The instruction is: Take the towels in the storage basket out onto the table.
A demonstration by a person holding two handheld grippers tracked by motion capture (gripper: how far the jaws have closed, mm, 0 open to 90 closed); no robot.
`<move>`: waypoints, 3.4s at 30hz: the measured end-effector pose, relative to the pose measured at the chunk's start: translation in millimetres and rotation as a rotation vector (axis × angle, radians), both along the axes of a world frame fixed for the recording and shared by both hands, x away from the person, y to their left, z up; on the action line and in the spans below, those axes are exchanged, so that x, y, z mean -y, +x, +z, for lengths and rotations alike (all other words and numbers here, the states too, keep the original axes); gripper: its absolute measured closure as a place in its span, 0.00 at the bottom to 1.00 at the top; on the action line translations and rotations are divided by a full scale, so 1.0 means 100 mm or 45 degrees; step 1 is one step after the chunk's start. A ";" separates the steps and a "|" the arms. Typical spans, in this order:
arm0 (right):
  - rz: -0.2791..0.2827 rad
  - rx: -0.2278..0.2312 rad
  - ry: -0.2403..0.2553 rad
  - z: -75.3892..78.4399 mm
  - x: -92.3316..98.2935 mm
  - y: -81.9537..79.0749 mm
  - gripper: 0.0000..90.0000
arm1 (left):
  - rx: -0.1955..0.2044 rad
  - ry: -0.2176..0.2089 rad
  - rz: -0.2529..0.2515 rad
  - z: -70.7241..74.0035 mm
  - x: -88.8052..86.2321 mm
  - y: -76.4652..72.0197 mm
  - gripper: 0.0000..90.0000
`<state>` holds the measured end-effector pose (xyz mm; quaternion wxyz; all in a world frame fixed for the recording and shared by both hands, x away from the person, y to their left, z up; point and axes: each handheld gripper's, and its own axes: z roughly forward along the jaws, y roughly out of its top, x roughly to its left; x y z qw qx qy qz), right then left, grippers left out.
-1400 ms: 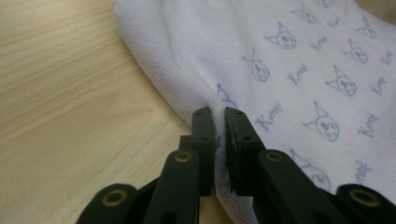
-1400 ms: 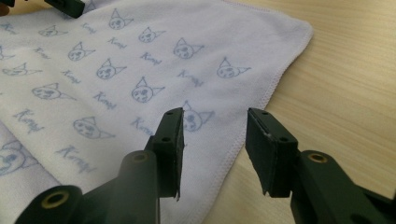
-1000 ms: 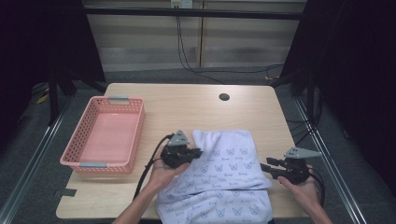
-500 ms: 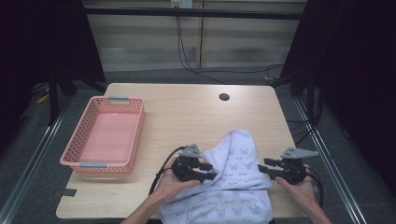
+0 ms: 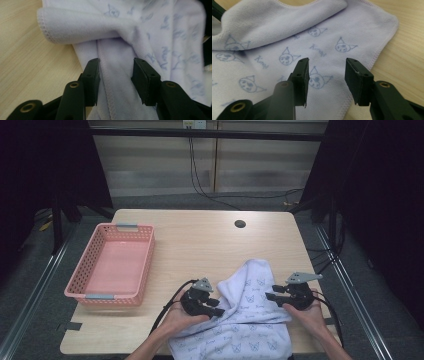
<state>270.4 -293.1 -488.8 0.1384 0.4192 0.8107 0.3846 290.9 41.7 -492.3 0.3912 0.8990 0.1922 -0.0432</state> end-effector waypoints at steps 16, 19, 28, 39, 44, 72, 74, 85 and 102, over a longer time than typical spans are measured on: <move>-0.038 -0.045 -0.157 -0.08 -0.01 -0.07 0.96 | 0.105 -0.172 0.299 0.32 -0.64 -0.11 0.96; -0.077 -0.073 -0.185 -0.05 0.10 -0.20 0.96 | 0.074 -0.158 0.384 0.30 -0.88 -0.13 0.96; -0.004 -0.099 -0.131 0.02 0.15 -0.63 0.79 | -0.035 -0.077 0.306 0.19 -0.97 -0.35 0.82; -0.110 0.006 -0.061 0.00 0.18 0.16 0.62 | -0.054 -0.168 0.442 0.12 -0.72 0.34 0.53; -0.149 0.003 -0.086 -0.11 0.19 0.43 0.57 | -0.071 -0.123 0.416 0.01 -0.57 0.40 0.47; -0.119 0.004 0.013 -0.03 0.27 0.22 0.95 | 0.033 -0.166 -0.102 0.22 0.36 -0.33 0.67; -0.118 0.005 0.013 -0.03 0.28 0.22 0.95 | 0.025 -0.245 -0.045 0.31 0.24 -0.22 0.67; -0.121 0.000 0.015 -0.03 0.28 0.26 0.94 | -0.055 -0.109 0.063 0.00 0.21 0.12 0.54; -0.136 -0.013 0.049 0.00 0.32 0.24 0.93 | 0.087 -0.222 0.099 0.21 0.08 0.05 0.96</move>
